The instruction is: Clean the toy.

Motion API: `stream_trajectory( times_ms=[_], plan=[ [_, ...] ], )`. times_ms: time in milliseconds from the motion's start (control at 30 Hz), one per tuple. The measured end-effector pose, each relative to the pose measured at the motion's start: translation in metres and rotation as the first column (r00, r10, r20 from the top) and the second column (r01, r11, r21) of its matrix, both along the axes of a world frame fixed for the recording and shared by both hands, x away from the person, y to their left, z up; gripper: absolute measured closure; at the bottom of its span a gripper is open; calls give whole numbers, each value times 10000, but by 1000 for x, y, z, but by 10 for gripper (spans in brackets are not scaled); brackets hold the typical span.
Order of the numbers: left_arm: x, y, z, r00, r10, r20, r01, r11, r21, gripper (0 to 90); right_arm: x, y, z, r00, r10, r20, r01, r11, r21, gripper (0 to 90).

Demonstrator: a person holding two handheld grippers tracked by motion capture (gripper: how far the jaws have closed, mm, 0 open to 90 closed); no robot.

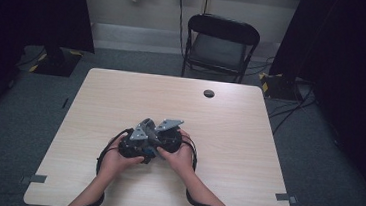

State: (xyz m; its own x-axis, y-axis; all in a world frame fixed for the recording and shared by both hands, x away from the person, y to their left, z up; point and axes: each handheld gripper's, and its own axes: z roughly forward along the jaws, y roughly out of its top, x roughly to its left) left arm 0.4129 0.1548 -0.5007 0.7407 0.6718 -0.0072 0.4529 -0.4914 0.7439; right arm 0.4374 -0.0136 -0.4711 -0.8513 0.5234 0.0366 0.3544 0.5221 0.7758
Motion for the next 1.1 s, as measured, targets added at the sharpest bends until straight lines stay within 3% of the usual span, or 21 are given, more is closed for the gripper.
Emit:
stream_trajectory(
  times_ms=[467,633,933,1100],
  plan=[
    [0,0,0,10000,1,4,-1,10000,-3,244,8,-1,3,10000,-22,19,22,10000,-69,742],
    [0,0,0,10000,0,-20,-1,10000,-38,243,9,-6,1,9999,-80,-78,83,9995,312,742],
    [0,0,0,10000,-16,-25,16,10000,-47,243,11,-10,1,9997,-143,-192,153,9984,535,744],
    [0,0,0,10000,-11,-31,11,10000,-48,243,16,-16,2,9983,-574,-89,578,9963,641,745]
  ],
)
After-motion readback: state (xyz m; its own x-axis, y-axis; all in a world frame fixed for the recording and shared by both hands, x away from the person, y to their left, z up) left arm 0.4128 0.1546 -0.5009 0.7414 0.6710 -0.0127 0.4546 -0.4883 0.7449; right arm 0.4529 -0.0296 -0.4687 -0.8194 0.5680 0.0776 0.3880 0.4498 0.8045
